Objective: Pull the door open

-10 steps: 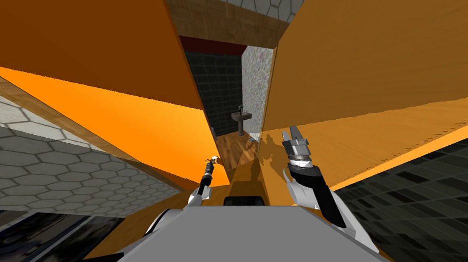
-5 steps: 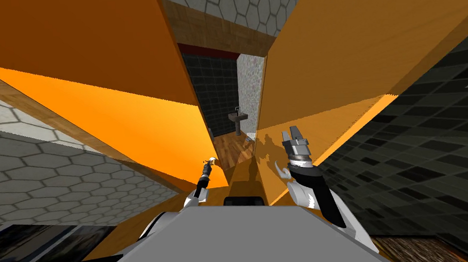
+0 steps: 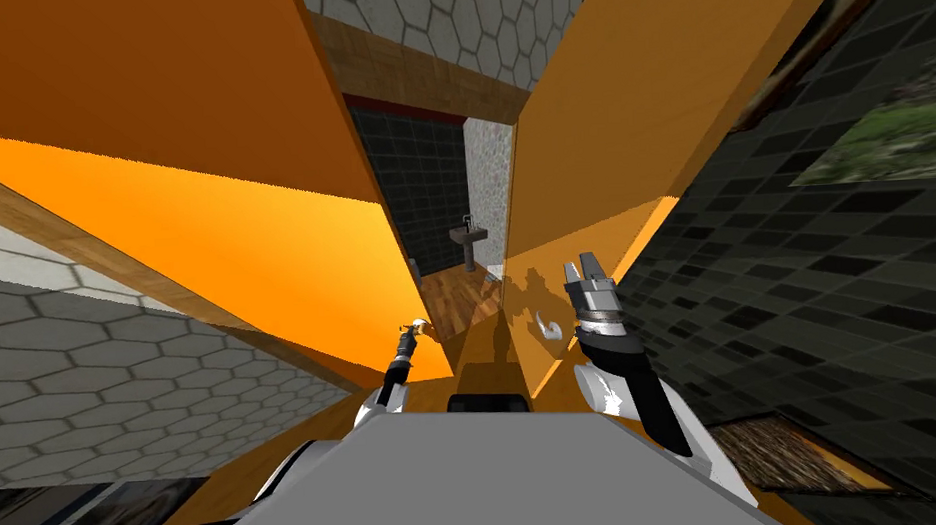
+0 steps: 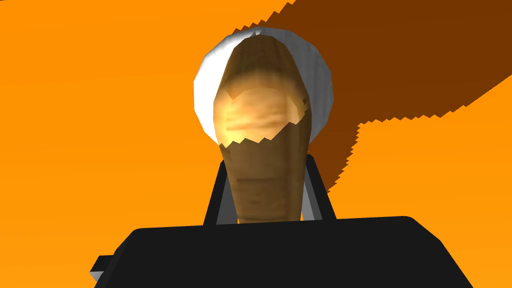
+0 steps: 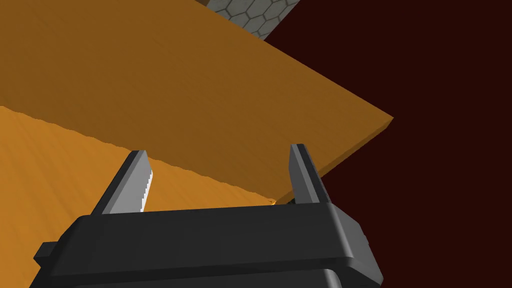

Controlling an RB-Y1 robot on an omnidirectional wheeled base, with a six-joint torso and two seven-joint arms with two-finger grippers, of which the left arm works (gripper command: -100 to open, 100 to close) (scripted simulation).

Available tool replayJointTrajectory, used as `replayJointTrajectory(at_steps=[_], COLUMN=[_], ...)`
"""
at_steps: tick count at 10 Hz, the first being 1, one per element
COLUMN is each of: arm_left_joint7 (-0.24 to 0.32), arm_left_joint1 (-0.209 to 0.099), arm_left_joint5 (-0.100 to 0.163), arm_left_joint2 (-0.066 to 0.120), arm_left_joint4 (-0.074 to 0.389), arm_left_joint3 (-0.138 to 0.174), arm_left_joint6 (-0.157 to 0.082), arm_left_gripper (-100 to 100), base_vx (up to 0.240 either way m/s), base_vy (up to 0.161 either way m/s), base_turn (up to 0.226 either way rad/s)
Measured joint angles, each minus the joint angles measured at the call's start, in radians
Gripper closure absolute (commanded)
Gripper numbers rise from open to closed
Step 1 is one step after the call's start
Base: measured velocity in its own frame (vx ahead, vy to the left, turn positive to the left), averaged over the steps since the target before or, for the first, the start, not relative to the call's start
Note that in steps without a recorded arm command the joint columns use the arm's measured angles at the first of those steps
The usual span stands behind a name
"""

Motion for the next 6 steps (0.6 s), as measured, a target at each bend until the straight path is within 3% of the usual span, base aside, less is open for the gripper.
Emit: replayJointTrajectory(at_steps=[4, 6], arm_left_joint7=[0.049, 0.080], arm_left_joint1=[0.010, 0.004], arm_left_joint5=[-0.003, -0.006], arm_left_joint2=[0.044, 0.069], arm_left_joint4=[0.038, 0.097], arm_left_joint3=[-0.002, -0.005], arm_left_joint6=[-0.041, -0.089], arm_left_gripper=[100, 100], base_vx=[-0.089, -0.094], base_vy=[-0.008, 0.013], base_turn=[-0.142, -0.117])
